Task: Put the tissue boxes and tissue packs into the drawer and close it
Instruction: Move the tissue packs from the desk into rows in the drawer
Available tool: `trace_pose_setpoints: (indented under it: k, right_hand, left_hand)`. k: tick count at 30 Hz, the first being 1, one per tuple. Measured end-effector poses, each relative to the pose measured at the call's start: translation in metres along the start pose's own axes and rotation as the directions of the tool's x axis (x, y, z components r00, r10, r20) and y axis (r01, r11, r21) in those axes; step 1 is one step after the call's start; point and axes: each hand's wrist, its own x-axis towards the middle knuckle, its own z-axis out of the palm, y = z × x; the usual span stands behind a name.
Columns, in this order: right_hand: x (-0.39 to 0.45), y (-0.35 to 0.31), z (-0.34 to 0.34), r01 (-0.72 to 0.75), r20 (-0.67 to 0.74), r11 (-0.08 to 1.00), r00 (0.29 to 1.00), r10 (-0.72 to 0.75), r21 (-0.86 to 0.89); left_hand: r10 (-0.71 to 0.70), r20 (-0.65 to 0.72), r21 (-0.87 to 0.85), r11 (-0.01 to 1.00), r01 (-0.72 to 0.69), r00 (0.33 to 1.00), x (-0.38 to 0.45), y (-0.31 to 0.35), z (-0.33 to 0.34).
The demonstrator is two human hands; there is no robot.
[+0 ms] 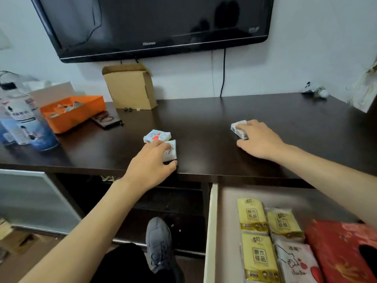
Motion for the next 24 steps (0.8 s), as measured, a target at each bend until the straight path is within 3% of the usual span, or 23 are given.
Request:
trace_pose_setpoints:
  k: [13, 19, 24]
  right_hand:
    - [-0.079, -0.023, -0.022, 0.339, -0.005, 0.941, 0.941, -0.339, -0.011]
    - [-0.067, -0.021, -0.035, 0.329, 0.150, 0.938, 0.927, -0.343, 0.112]
    - [-0.059, -0.017, -0.037, 0.154, 0.303, 0.925, 0.915, -0.266, 0.348]
  left_hand:
    - [0.288, 0.120, -0.041, 0.958, -0.285, 0.950, -0.003, 0.047, -0.002]
    - [0.294, 0.144, -0.137, 0.952, -0.275, 0.945, -0.001, 0.059, 0.001]
    - [0.233, 0.255, -0.223, 0.959, -0.177, 0.938, 0.001, 0.061, -0.002]
